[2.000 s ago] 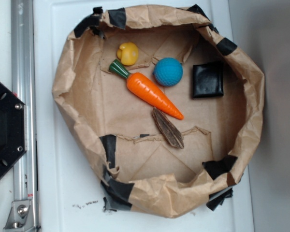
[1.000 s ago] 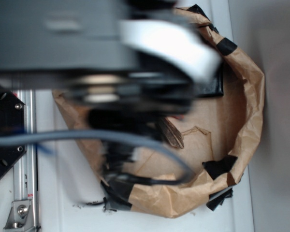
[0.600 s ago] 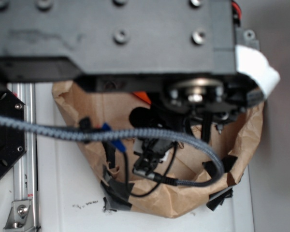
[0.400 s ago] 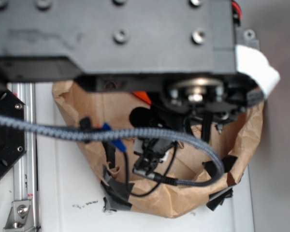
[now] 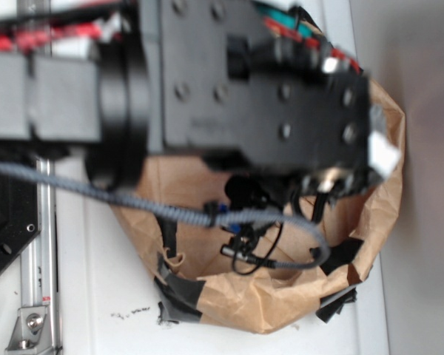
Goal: Grab the wood chip.
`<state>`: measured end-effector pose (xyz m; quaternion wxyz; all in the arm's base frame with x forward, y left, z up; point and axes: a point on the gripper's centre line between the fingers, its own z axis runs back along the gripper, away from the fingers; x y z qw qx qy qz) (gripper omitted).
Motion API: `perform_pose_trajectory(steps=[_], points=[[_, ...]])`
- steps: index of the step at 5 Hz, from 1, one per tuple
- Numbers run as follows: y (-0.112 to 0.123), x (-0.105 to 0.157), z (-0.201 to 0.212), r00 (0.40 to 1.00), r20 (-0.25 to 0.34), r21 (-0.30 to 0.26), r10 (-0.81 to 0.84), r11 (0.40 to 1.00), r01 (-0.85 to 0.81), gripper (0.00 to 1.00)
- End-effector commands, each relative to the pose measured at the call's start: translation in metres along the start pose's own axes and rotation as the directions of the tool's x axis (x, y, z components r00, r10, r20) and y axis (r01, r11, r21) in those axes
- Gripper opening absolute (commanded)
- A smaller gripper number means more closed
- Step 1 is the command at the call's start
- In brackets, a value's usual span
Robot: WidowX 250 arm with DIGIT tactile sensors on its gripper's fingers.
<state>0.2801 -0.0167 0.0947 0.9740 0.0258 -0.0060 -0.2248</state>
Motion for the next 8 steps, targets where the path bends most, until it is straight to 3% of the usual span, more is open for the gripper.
perform_pose_trajectory(steps=[1,3,4,5,6,8], points=[[-0.014,0.003,-0.023,0.988,0.079,0.059,-0.133,0.990,0.129,1.00],[-0.010,0.017,-0.053,0.986,0.071,0.044,-0.148,0.988,0.145,1.00],[-0.029,0.033,-0.067,0.973,0.066,0.042,-0.220,0.975,0.217,1.00],[-0.029,0.032,-0.071,0.981,0.061,0.014,-0.183,0.983,0.182,0.59],[-0.018,0.026,-0.065,0.991,0.079,0.013,-0.111,0.994,0.111,0.00],[0.003,0.006,-0.022,0.992,0.106,0.043,0.070,0.996,-0.075,0.00]])
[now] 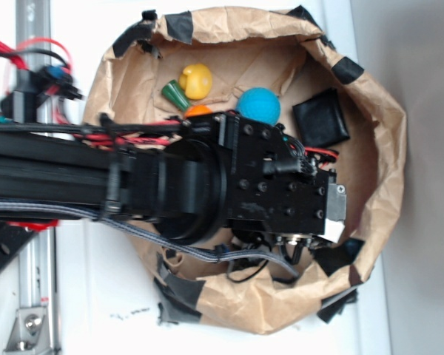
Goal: Grab the wood chip.
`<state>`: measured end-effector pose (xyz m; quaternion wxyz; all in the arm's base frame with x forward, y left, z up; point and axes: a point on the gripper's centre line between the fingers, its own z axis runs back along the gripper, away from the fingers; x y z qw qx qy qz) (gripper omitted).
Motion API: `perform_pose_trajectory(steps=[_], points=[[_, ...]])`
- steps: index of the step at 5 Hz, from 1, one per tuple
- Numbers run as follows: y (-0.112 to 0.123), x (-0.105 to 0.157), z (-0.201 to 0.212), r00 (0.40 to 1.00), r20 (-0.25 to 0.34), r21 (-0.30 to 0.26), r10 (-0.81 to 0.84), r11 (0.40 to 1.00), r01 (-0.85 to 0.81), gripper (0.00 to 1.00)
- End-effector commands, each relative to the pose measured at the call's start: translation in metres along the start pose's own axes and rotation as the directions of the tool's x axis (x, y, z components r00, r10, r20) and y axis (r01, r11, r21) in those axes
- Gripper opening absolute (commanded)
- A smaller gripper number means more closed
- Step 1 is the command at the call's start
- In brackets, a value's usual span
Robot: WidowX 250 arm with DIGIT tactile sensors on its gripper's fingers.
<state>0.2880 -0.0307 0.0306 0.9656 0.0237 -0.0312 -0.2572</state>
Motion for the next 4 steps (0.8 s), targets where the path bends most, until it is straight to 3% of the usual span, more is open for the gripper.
perform_pose_trajectory(steps=[1,2,3,4], points=[[0.035,-0.024,0.089,0.942,0.091,-0.038,0.324,0.946,-0.322,0.00],[0.039,-0.026,0.138,0.919,0.127,-0.097,0.374,0.926,-0.364,0.00],[0.026,-0.018,0.162,0.908,0.047,-0.051,0.417,0.908,-0.415,0.00],[0.022,-0.015,0.154,0.882,0.018,0.000,0.471,0.882,-0.471,0.00]])
